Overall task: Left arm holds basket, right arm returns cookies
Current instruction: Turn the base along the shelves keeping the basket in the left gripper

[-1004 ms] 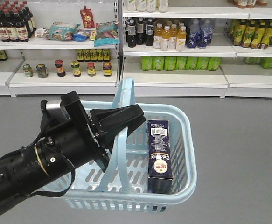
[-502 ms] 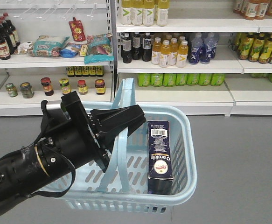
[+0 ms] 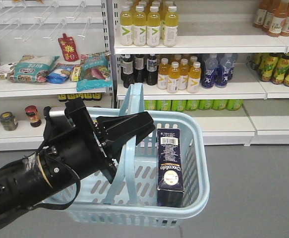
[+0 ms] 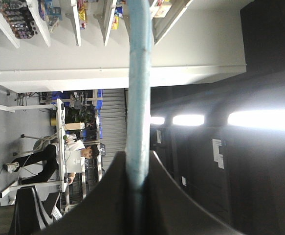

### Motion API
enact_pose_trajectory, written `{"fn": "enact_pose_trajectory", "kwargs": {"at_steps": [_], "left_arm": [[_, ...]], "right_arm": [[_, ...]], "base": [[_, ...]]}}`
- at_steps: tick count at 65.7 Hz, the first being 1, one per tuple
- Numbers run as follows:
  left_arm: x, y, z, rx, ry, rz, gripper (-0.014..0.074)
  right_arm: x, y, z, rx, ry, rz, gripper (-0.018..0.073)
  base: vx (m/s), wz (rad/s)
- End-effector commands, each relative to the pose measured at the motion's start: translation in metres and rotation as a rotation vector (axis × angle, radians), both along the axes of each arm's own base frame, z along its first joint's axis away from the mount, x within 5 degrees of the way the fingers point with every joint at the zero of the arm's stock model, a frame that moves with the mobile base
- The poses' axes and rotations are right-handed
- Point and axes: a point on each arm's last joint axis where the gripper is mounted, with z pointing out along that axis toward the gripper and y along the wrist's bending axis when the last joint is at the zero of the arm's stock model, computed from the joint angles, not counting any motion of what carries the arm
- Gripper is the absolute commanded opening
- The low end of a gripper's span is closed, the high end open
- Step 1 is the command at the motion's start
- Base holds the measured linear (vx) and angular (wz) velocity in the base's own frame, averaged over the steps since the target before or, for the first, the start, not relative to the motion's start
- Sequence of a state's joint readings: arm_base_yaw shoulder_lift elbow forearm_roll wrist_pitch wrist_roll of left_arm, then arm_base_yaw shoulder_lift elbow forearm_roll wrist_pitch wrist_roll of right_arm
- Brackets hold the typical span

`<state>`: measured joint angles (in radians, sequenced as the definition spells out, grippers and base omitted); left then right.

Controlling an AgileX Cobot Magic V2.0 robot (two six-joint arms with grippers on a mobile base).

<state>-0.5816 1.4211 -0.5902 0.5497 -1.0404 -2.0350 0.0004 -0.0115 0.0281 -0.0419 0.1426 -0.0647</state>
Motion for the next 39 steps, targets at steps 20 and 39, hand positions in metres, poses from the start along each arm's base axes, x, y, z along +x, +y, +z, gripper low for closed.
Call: {"fn": "enact_pose_trajectory", "kwargs": {"at_steps": [20, 39], "left_arm": [[-0.0063, 0.0028, 0.0296, -0.153, -0.101, -0.022, -0.0003], [-0.0063, 0.0028, 0.0296, -0.153, -0.101, -0.022, -0.0003]], "right_arm": [[0.0001, 0.0002, 0.0016, -0.011, -0.070, 0.002, -0.0003], [0.0001, 0.0002, 0.0016, -0.011, -0.070, 0.002, -0.0003]], "base": [[0.47, -0.04], [0.45, -0.04]]}}
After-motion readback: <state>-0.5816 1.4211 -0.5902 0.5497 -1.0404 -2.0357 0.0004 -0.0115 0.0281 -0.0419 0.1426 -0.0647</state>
